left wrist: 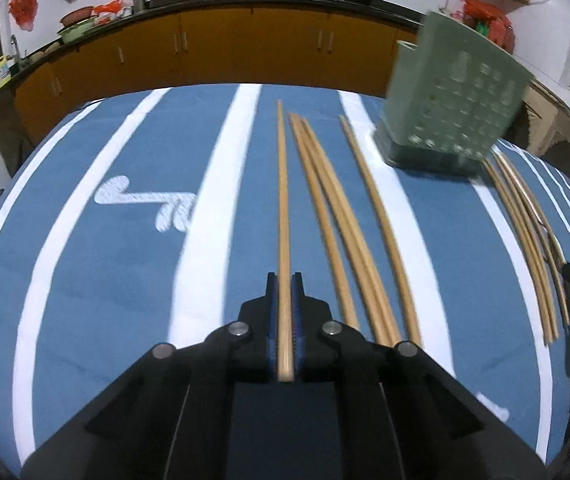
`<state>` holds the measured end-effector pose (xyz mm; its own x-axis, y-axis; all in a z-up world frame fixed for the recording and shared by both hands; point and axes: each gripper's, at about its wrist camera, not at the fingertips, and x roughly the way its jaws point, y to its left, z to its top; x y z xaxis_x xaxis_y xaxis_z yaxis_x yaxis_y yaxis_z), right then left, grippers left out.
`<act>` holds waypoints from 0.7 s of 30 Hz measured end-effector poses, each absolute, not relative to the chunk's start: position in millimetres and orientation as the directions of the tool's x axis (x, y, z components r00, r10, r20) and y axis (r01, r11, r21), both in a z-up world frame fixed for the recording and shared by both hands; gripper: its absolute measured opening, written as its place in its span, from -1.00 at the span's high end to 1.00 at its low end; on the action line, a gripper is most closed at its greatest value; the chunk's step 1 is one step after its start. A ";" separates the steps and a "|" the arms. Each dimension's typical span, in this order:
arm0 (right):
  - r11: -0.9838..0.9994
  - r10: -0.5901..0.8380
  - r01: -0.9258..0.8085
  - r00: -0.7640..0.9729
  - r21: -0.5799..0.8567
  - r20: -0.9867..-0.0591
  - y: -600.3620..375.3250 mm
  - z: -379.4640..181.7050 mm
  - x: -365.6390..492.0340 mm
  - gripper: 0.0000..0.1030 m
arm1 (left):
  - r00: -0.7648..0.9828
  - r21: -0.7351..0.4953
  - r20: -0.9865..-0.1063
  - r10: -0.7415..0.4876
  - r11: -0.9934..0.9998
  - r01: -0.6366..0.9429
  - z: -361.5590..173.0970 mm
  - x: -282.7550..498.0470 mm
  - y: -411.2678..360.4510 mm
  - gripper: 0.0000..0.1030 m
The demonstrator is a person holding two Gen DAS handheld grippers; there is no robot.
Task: Organize utensils
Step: 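Lower the left tool onto a wooden chopstick and close it while the right tool grasps another chopstick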
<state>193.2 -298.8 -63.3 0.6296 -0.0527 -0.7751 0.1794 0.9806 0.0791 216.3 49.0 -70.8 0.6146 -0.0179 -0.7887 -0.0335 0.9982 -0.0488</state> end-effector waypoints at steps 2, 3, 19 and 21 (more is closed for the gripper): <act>0.979 -0.051 0.186 0.634 0.089 -0.772 -302.4 -64.1 193.7 0.83 | 0.617 -0.042 -0.787 -0.011 0.998 -0.035 -70.7 220.5 53.4 0.85; 0.979 -0.049 0.185 0.636 0.090 -0.770 -302.4 -64.5 193.0 0.83 | 0.617 -0.041 -0.787 -0.015 0.999 -0.028 -70.4 222.1 54.8 0.84; 0.981 -0.063 0.179 0.651 0.073 -0.756 -299.0 -68.5 189.7 0.82 | 0.629 -0.060 -0.776 -0.045 0.998 -0.003 -71.0 215.2 56.0 0.72; 0.981 -0.065 0.179 0.651 0.070 -0.756 -298.7 -68.9 189.2 0.82 | 0.629 -0.056 -0.776 -0.042 0.998 -0.002 -71.1 215.1 55.6 0.72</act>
<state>189.2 -298.7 -68.9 0.6510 -0.0652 -0.7563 0.1792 0.9813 0.0697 215.1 55.6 -71.1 0.6288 -0.0423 -0.7764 -0.0024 0.9984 -0.0563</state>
